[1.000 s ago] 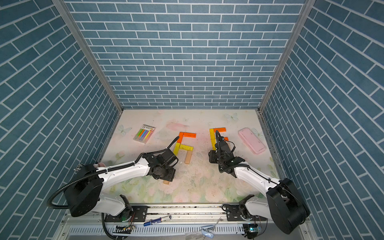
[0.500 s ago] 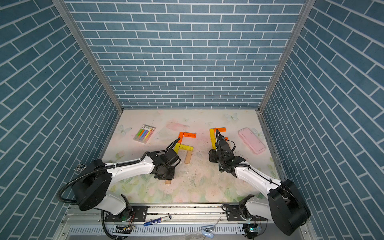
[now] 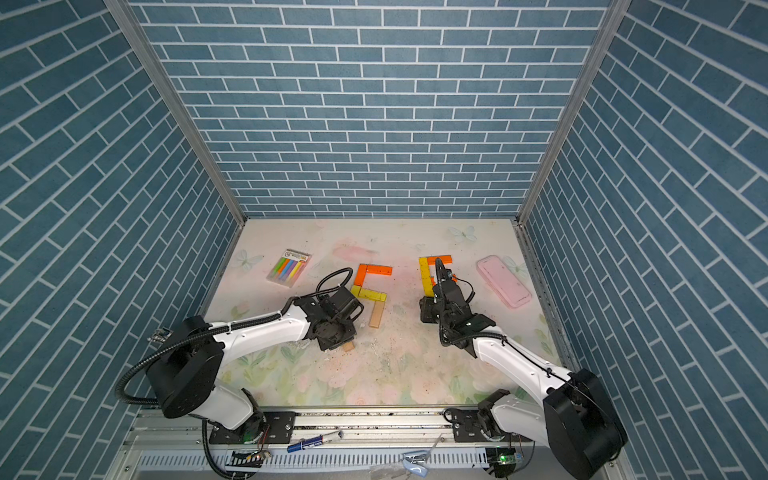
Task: Assemble the number 6 with building blocks
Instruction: Move the building block to the center of the board, then assemble the building block at the center of the board.
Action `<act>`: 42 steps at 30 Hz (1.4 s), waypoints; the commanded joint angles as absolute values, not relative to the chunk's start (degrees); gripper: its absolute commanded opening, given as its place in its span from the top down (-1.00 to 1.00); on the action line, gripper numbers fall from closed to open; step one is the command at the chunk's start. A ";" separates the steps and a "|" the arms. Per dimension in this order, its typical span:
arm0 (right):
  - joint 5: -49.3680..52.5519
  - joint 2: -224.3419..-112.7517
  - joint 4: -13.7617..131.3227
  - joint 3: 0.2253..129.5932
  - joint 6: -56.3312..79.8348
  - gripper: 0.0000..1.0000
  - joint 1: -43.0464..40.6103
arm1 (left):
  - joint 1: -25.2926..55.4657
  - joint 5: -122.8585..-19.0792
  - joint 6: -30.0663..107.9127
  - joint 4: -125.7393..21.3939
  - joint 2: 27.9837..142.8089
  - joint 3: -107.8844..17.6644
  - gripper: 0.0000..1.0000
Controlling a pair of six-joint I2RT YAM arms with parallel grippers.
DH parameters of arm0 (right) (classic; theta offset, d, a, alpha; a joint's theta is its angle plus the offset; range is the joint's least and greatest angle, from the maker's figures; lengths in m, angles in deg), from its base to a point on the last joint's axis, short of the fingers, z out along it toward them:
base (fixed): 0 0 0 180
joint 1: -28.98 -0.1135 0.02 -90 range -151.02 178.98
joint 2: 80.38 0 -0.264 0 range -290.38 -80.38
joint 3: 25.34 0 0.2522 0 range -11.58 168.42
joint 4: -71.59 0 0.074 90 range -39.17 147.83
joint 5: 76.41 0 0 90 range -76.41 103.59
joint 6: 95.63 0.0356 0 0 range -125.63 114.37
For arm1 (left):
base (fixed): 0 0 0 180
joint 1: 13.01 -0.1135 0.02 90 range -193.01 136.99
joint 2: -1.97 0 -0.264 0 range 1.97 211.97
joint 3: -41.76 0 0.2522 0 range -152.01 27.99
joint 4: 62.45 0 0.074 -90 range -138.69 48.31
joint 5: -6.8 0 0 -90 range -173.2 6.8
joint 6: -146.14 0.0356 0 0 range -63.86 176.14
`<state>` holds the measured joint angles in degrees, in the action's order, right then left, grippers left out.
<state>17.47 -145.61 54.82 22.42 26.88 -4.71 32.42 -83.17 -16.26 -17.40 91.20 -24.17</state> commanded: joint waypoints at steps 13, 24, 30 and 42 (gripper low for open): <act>18.42 -140.21 53.57 19.94 25.66 0.12 -3.75 | 30.32 -83.23 -37.53 -19.91 98.43 -29.91 0.22; 20.73 -136.68 47.73 23.66 20.74 0.11 -3.62 | 30.13 -84.38 -35.87 -13.68 89.56 -33.17 -0.28; 16.69 -141.78 48.78 29.30 20.57 0.01 -3.96 | 24.13 -81.77 -18.11 -8.56 81.03 -34.01 -0.56; 16.58 -169.45 42.86 53.45 15.84 -0.32 -14.85 | 10.77 -76.85 28.43 1.75 79.09 -40.13 -0.99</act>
<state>17.45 -165.48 46.67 49.80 18.77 -12.93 12.29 -76.00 12.55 -4.42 79.13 -36.65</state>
